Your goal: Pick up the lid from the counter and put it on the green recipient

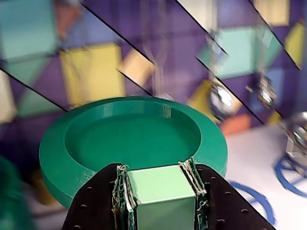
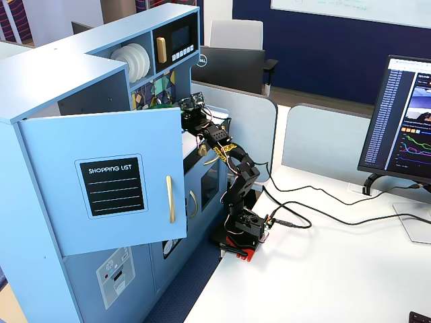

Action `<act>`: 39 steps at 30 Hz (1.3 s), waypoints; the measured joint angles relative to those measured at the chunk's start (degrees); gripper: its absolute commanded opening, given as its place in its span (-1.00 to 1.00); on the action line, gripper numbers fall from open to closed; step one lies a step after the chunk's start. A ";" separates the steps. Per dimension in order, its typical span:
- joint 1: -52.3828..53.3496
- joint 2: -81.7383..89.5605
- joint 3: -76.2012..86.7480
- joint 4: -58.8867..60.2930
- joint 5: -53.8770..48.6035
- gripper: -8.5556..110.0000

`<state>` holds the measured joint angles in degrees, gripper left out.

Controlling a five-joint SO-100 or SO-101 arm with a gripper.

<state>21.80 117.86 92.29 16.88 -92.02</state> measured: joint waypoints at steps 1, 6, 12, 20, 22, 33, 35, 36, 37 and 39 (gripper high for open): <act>-1.05 0.53 -1.23 0.97 0.09 -0.86; -5.63 2.02 -6.33 3.78 0.09 -0.86; -10.11 3.69 -7.91 7.91 0.00 -0.86; -14.59 3.96 -7.91 10.55 0.00 -0.86; -14.77 3.96 -7.91 10.63 0.00 -0.86; -17.40 3.34 -7.91 12.04 0.00 -0.86; -17.58 3.16 -7.91 12.39 0.00 -0.86; -17.58 2.81 -7.91 12.48 0.00 -0.86; -17.58 2.55 -7.91 12.57 0.00 -0.86; -17.49 2.02 -7.91 12.66 0.00 -0.86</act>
<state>4.31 119.88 84.38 29.53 -92.02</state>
